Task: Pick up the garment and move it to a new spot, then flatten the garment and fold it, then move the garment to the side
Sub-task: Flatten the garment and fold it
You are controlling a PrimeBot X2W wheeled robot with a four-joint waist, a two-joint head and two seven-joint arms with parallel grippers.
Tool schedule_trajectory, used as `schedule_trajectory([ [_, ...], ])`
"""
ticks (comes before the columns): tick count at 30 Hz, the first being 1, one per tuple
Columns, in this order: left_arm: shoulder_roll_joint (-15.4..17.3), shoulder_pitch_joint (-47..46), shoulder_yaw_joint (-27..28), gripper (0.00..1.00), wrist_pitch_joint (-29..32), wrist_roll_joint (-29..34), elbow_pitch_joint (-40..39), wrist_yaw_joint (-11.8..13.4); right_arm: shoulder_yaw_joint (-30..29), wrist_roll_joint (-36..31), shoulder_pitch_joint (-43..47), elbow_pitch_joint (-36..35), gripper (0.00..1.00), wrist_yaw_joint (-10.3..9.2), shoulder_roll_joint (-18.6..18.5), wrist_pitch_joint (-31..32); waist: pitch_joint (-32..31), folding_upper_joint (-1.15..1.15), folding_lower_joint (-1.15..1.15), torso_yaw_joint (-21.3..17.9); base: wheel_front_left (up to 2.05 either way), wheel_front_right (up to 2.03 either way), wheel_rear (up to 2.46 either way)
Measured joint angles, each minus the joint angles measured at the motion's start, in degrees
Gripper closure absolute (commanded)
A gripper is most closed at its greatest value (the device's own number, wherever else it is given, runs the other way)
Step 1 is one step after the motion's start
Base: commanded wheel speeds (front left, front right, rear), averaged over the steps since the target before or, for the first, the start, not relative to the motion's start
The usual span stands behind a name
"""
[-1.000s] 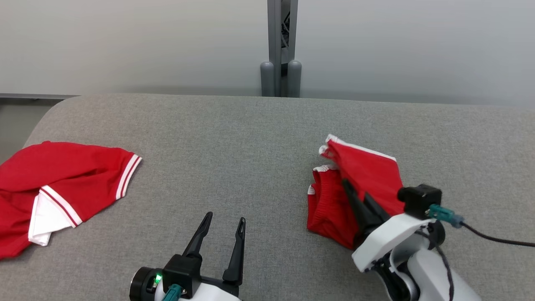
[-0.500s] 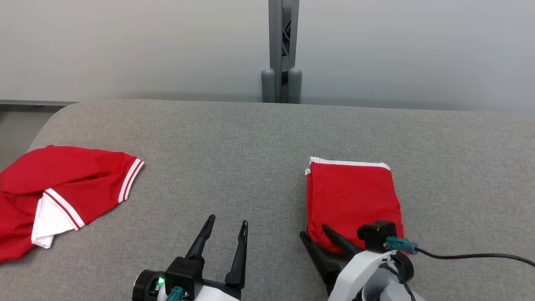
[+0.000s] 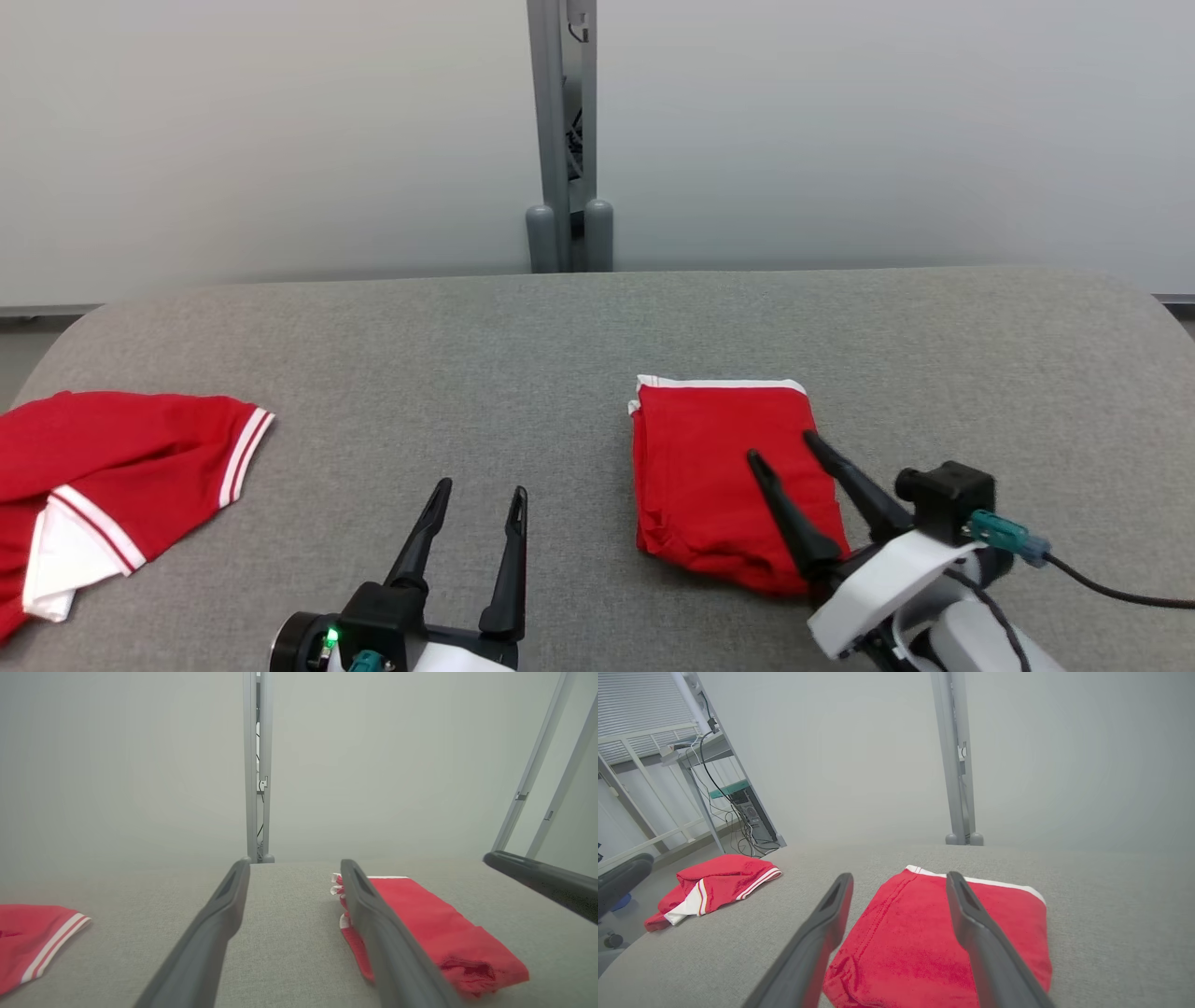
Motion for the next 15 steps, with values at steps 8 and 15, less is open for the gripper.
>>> schedule_trajectory([
  [8,-0.08,2.68,4.1,0.0,0.0,-0.02,-3.52,1.98,-13.3,-11.06,5.37,-4.81,0.0,0.0,-1.32,-0.55,-1.16,0.0,0.0,-4.54,0.0,0.0,0.0],
  [15,-0.15,5.52,7.23,0.0,0.0,0.42,-5.76,2.69,-21.2,-19.38,13.89,-12.32,0.0,0.0,-0.12,-0.6,-1.75,0.0,0.0,-6.67,0.0,0.0,0.0],
])
